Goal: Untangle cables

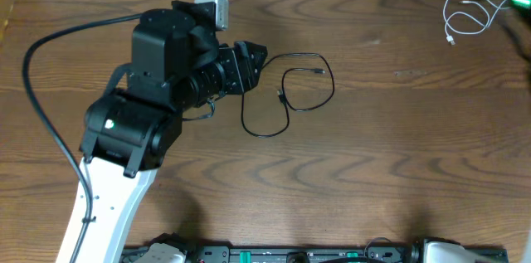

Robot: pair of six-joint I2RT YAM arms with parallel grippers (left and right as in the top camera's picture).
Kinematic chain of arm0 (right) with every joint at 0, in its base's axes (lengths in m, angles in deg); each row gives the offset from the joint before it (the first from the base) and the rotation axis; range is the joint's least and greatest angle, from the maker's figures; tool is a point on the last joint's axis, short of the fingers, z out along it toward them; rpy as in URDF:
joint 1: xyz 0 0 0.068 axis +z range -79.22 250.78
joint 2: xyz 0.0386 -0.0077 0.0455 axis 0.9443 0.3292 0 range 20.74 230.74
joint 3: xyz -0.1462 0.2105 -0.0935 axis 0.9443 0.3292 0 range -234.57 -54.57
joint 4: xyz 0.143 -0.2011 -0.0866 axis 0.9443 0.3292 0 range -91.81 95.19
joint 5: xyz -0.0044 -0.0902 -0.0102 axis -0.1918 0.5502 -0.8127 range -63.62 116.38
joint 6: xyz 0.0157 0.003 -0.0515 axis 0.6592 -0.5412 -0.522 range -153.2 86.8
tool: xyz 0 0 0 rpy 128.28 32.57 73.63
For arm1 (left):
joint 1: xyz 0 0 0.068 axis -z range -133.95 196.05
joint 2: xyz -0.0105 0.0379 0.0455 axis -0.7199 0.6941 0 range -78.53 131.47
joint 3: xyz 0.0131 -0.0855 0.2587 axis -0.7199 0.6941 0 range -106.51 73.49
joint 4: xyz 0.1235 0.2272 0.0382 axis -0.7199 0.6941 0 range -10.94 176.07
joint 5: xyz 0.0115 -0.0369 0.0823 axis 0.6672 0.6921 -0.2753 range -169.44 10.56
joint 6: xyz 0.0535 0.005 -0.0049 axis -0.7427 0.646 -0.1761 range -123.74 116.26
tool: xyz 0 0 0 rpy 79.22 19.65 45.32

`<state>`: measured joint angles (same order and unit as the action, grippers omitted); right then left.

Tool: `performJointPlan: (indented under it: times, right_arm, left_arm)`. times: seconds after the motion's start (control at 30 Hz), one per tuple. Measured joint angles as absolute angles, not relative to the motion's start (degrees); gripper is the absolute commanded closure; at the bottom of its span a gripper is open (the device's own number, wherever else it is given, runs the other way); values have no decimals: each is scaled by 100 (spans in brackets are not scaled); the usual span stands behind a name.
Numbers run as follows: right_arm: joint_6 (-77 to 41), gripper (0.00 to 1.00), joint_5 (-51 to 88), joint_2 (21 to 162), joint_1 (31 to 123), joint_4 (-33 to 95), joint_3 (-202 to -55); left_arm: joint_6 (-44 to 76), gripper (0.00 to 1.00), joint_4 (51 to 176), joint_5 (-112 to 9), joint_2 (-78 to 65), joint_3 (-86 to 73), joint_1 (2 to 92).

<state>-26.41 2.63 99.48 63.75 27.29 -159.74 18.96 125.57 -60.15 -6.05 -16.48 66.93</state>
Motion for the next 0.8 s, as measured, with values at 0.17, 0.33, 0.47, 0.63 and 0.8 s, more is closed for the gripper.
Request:
performJointPlan:
  times: [0.17, 0.33, 0.47, 0.63, 0.8]
  right_arm:
    - [-2573, 99, 296, 9406, 5656, 2738, -15995]
    - [-2554, 99, 379, 9598, 5055, 2823, -15995]
    - [-2549, 99, 447, 10175, 4456, 2650, -15993]
    - [-2510, 99, 475, 11001, 3925, 2237, -15984]
    - [-2508, 99, 514, 11546, 3540, 2277, -15982]
  left_arm:
    - [1896, 44, 12559, -6033, -360, -1648, 6693]
    - [1894, 44, 12568, -6033, -141, -1648, 6693]
    - [1809, 44, 12598, -6044, -89, -1648, 6693]
    - [1728, 44, 12624, -6053, -89, -1648, 6693]
    - [1721, 44, 12640, -6050, -89, -1648, 6693]
